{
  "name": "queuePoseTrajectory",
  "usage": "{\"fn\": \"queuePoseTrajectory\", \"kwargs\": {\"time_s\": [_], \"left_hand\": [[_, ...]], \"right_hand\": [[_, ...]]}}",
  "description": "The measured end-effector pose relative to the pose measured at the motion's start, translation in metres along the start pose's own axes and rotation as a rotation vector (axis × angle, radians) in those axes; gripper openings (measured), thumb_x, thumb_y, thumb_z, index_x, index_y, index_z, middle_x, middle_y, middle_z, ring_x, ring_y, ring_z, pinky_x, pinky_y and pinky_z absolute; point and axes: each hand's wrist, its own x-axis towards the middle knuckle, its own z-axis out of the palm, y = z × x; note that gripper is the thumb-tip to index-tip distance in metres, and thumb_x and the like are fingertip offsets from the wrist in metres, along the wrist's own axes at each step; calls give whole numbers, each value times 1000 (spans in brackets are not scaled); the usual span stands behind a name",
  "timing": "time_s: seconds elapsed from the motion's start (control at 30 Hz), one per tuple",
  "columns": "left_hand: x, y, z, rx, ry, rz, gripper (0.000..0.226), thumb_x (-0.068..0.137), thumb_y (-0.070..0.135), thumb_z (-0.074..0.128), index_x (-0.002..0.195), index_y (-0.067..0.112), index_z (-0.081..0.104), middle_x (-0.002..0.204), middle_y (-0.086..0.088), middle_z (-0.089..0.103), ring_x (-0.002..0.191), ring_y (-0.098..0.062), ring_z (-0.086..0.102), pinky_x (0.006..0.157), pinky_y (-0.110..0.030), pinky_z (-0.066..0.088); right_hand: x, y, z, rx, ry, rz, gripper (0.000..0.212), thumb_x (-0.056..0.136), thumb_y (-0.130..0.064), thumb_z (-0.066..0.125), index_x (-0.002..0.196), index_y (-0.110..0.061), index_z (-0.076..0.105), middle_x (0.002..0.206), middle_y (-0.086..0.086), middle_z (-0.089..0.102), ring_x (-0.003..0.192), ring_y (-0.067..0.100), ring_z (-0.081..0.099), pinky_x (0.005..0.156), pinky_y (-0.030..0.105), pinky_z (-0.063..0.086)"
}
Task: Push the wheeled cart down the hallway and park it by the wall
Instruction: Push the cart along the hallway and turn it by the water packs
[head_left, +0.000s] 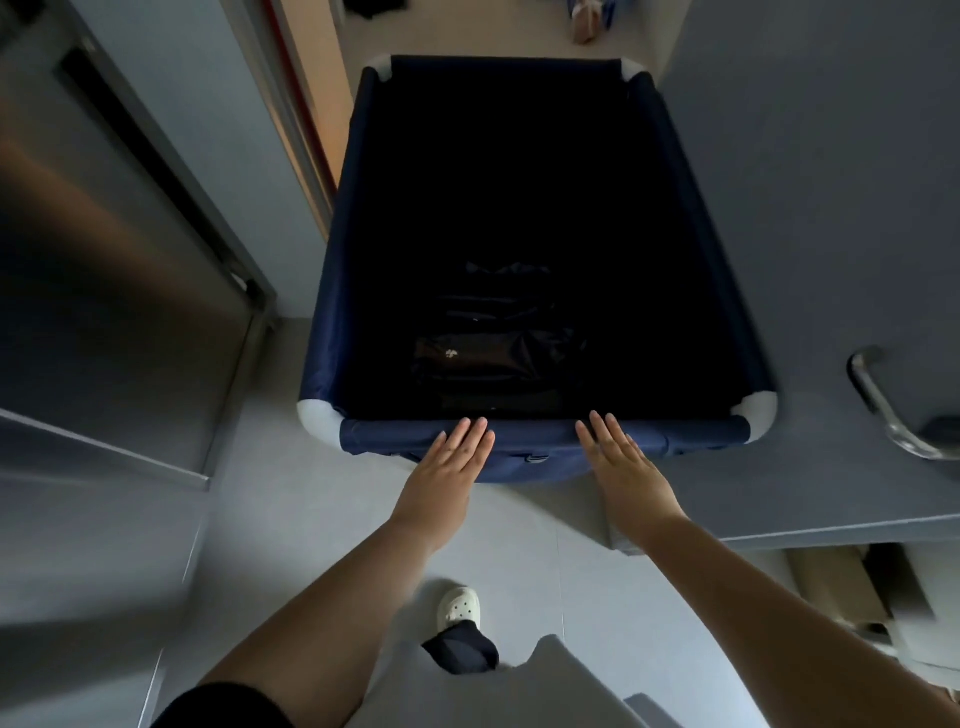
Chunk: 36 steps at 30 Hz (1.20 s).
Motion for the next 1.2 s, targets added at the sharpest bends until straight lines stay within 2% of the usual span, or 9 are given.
{"fn": "queuePoseTrajectory", "kwargs": {"time_s": [0.07,0.17,0.33,0.67,0.8,0.93,1.2], "left_hand": [[15,-10,0,20,-10,9,73,90,0,40,147,13,-3,158,-3,-5,144,-24,-7,116,-36,-4],[38,-25,-3,24,-1,26,73,93,5,40,147,14,-9,158,-2,-11,144,-22,-12,116,-35,-6],[78,-48,-16,-7,-23,47,76,92,6,44,147,13,-9,158,-3,-12,144,-21,-13,115,-34,-6],[166,-99,-42,-75,-150,57,77,93,11,45,146,15,-11,157,-2,-15,142,-18,-17,111,-30,-11],[210,-120,-60,-39,-201,34,76,95,13,43,147,15,-12,157,-2,-17,142,-19,-17,116,-34,-7],[256,-139,-83,27,-257,19,73,96,15,42,147,12,-10,158,-5,-14,143,-23,-14,117,-37,-2],[339,-177,-102,60,-264,-14,72,96,18,41,147,13,-9,158,-5,-12,144,-22,-11,117,-37,0]], "right_hand": [[17,5,-8,18,-20,13,84,83,10,34,140,-16,-23,157,9,-13,144,24,-11,118,33,8],[43,10,-20,30,-29,41,80,86,9,36,143,-15,-16,157,9,-12,144,24,-8,116,33,15],[86,18,-37,58,-43,78,84,86,9,42,143,-16,-14,157,7,-12,144,23,-9,114,34,19],[173,43,-57,54,-3,57,87,85,7,49,143,-13,-13,157,11,-10,144,26,-8,117,35,8],[222,56,-64,17,1,65,89,85,5,52,143,-11,-14,157,11,-8,144,27,-6,118,34,9],[274,71,-75,30,6,61,82,88,3,48,143,-12,-12,158,10,-5,145,27,-5,118,35,8],[363,112,-98,83,46,-5,82,86,5,49,145,-14,-5,158,7,4,145,23,2,116,31,16]]}}
